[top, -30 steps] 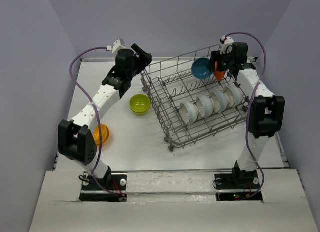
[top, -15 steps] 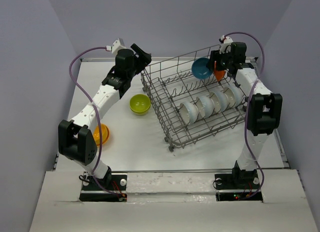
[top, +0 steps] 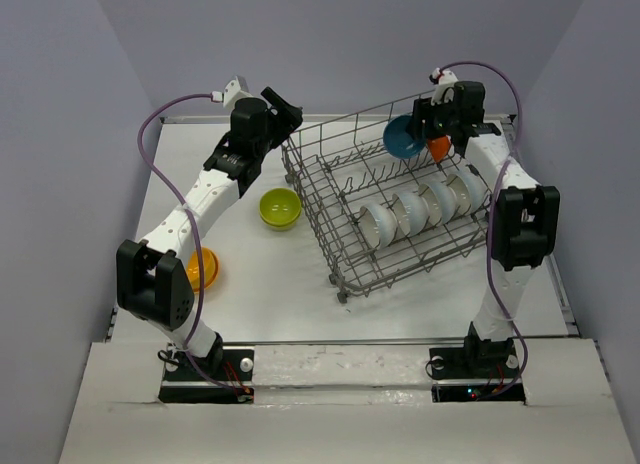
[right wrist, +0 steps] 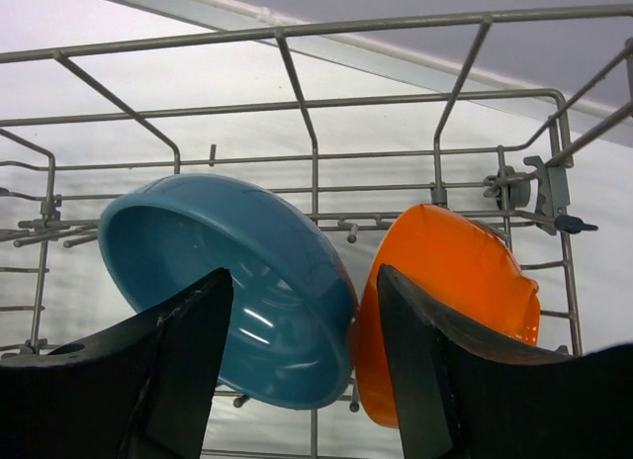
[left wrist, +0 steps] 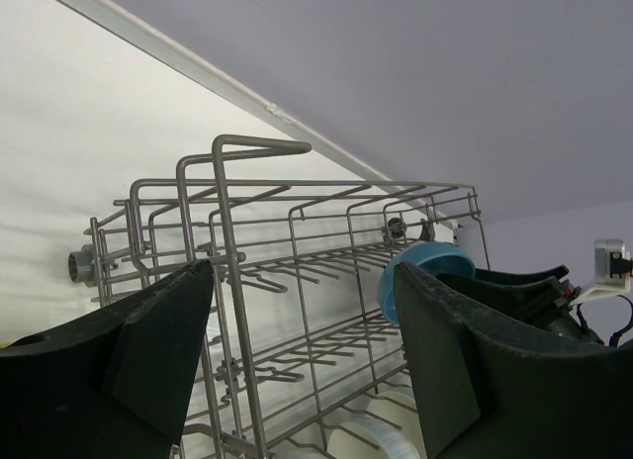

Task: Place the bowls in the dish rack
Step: Pick up the bowl from the dish rack.

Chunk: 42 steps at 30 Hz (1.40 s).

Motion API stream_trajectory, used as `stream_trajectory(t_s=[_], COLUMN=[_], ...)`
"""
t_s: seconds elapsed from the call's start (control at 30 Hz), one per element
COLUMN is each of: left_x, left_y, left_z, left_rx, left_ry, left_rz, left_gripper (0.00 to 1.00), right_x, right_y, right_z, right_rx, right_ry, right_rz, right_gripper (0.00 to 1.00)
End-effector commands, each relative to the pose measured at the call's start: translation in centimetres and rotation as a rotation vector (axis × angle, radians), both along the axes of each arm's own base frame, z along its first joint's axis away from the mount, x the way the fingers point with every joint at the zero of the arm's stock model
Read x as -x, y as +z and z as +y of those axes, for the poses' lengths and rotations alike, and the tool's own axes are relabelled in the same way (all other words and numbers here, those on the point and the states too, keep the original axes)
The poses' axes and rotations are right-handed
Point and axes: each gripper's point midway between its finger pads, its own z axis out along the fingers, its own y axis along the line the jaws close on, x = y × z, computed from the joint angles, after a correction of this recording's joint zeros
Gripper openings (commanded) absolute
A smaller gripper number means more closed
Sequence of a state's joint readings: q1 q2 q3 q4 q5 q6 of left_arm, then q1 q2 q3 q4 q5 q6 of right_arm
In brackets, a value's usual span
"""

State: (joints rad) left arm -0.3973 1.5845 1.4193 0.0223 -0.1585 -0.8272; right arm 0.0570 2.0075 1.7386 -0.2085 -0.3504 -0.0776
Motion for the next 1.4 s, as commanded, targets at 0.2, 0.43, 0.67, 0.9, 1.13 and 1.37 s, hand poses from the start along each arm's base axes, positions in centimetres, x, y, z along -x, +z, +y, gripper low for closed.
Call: stream_trajectory(t_s=[0.2,0.43,0.67,0.9,1.13,1.37], left_x=[-0.4,-0.4,-0.3,-0.4,-0.5,-0.5], left_y=[1.4,1.5,1.6,1.4,1.4,1.4], left_z=[0.5,0.5,0.5,0.5,0.5,0.6], left_rx=[0.002,0.003,0.004,0.000,0.000,-0.002], left_ry=[0.023,0.021,0.021,0.022,0.022,0.025], left_rz=[-0.057,-0.059,-0.062,-0.058,-0.058,-0.058], left_gripper=[0.82,0.83,0.83,0.83,0.83,0.83], right_x=[-1.6,-1.7,-2.1,-2.7,-2.8,-2.8], right_y=[1.9,1.5,1.8,1.2,1.0,1.3], right_z=[0.8,0.1,-0.3,0.0,1.0,1.2], right_rx=[0.037,0.052,0.078,0.076,0.056,0.044], right_ry=[-0.015,-0.055,-0.065,-0.049,0.005,0.013], right_rz=[-0.083,-0.075,-0.092,-0.084,-0.088,-0.089], right_gripper=[0.56,0.26,0.36,0.40,0.43,0.17])
